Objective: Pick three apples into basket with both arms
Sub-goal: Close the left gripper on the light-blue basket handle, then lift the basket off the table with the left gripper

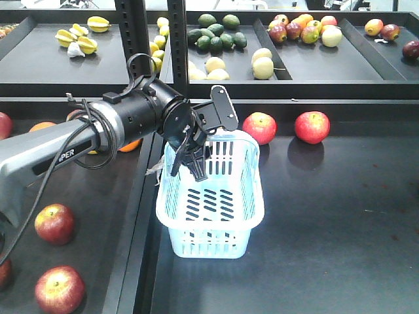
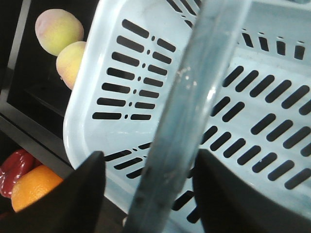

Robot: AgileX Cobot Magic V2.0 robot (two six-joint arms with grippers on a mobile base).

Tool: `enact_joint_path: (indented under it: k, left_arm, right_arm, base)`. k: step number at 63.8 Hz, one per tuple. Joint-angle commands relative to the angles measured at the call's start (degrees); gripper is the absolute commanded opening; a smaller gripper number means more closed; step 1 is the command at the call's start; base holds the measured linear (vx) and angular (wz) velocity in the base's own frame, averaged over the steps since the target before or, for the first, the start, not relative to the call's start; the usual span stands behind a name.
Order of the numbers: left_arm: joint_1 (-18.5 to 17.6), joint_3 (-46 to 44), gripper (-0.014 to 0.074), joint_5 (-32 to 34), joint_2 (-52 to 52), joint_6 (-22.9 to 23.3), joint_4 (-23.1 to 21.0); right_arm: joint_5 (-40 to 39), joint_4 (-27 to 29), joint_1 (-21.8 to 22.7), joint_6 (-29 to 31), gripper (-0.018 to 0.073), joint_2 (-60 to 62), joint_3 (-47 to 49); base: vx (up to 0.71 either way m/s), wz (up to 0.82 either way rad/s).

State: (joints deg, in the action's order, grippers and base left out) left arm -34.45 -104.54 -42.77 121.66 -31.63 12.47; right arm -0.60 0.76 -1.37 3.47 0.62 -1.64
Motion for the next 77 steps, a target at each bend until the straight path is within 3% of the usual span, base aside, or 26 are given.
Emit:
enact_joint_path:
  k: [1,17,34,59,69,77]
  left_arm:
    - [0.2,-1.9,0.0267,3.5,-3.6,0.2,0.5]
    - [-0.1,-1.9,-0.0006,2.8,-5.9,0.6,-0.5]
    - [-1.7,-1.9,-0.0008,-4.7,-12.9,3.4,-6.5]
    - [-1.7,-1.9,-0.0008,-28.4,-27.9,27.3,-13.5]
    - [-2.1,0.9,-0.0008,-28.9,-34.3,37.2,-15.0]
    - [-2.7,5.3,-0.0008,-28.9,-39.0,41.6,-15.0]
  right_arm:
    - [-4.4,-0.3,0.3,0.3,-0.0004,0.6,-0.8]
    - [-4.4,-0.3,0.3,0.3,-0.0004,0.6,-0.8]
    - [-4.4,-0.3,0.3,0.3,-0.0004,0.6,-0.8]
    - [-4.4,-0.3,0.3,0.3,-0.0004,0.6,-0.8]
    - [-4.4,-0.3,0.3,0.3,-0.0004,0.6,-0.8]
    - [-4.4,-0.3,0.3,0.3,-0.0004,0.6,-0.8]
  base:
    - [0.00,0.00]
    - [0.00,0.00]
    - [0.00,0.00]
    - [0.00,0.00]
    - [0.00,0.00]
    - [0.00,0.00]
